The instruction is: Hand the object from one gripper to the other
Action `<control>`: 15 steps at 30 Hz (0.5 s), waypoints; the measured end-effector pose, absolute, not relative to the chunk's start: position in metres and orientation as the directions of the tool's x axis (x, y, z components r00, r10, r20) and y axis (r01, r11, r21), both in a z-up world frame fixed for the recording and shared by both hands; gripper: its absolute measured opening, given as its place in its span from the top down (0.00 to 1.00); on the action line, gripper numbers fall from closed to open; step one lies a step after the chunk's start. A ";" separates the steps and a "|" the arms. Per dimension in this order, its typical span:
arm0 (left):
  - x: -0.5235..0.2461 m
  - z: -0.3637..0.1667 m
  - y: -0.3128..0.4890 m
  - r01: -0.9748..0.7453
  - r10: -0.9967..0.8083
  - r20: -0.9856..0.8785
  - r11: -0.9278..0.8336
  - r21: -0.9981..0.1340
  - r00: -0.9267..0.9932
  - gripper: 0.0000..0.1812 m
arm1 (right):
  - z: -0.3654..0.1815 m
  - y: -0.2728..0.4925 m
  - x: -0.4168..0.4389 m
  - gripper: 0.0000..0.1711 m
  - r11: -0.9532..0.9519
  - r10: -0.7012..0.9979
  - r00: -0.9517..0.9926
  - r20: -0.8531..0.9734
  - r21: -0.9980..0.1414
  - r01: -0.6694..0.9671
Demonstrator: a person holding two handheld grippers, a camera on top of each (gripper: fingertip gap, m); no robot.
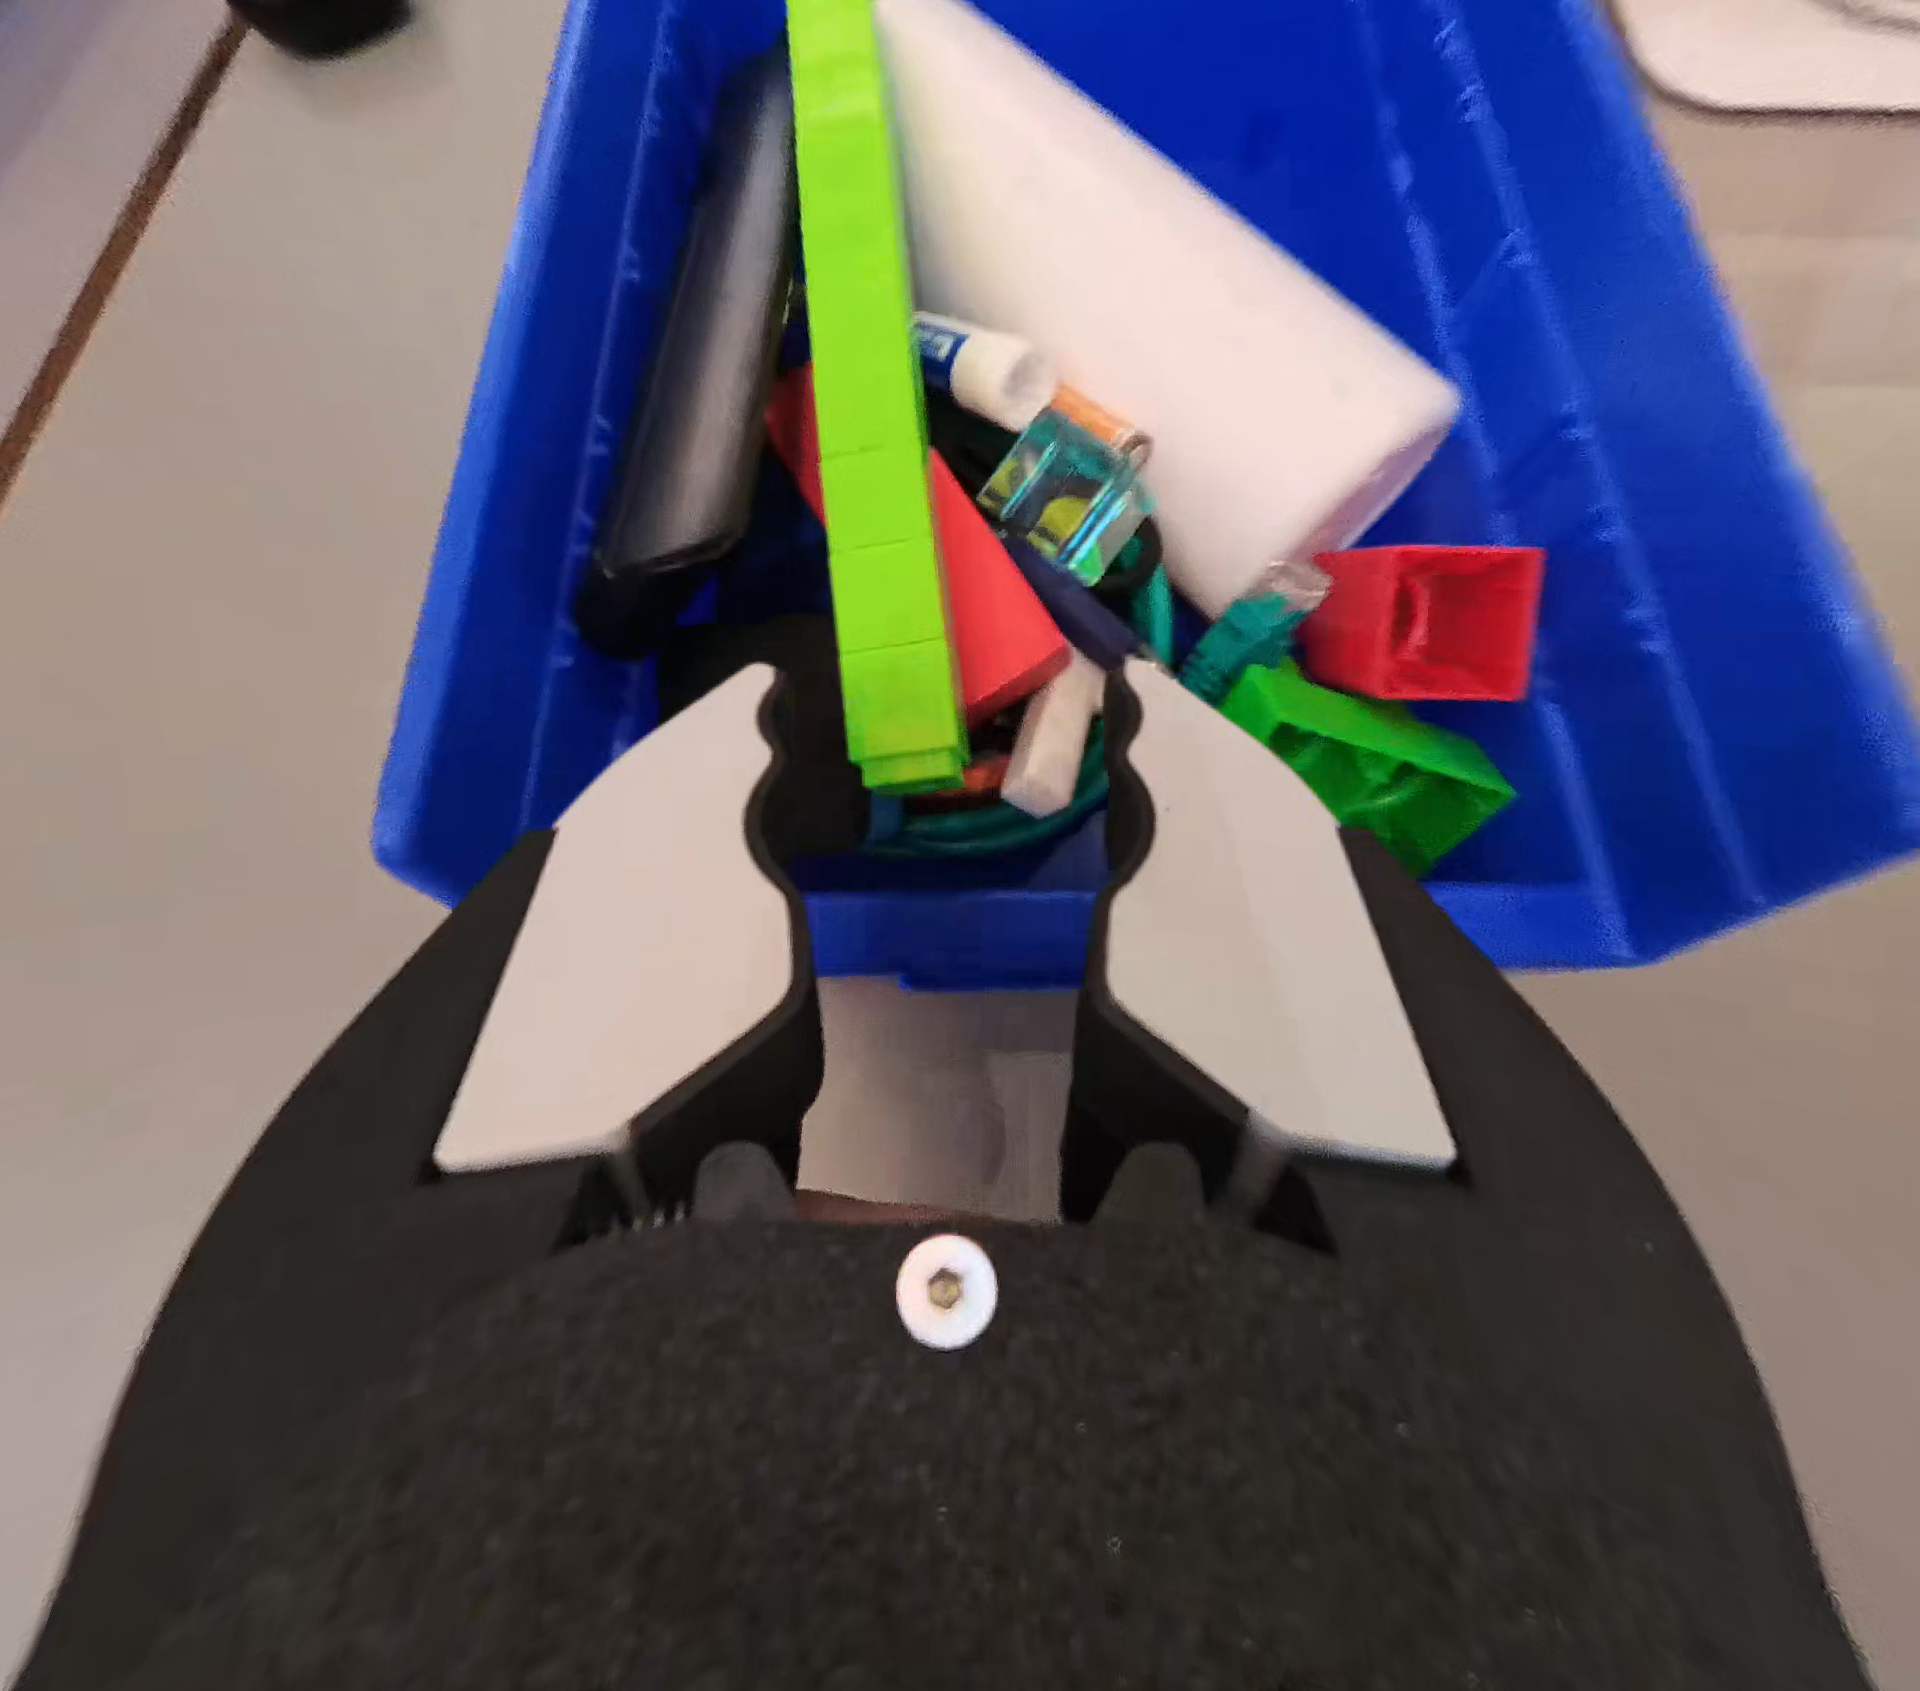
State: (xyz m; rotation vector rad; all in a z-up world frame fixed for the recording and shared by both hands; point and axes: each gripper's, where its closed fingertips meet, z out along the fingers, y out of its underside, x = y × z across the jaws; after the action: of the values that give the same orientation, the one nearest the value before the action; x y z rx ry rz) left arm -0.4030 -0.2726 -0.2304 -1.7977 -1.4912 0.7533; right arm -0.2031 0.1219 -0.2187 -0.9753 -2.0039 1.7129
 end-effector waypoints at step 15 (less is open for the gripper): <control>-0.411 -0.199 -0.286 0.429 0.978 -0.152 -0.199 -0.881 0.141 0.88 | -0.214 0.133 -0.203 0.81 -0.166 0.615 -0.669 -0.417 -0.898 0.407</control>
State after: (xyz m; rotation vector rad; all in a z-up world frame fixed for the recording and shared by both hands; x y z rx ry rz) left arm -0.4114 -0.2861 -0.1990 -1.7306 -1.3619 1.0107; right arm -0.2034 0.1328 -0.2135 -1.1928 -1.9175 1.9475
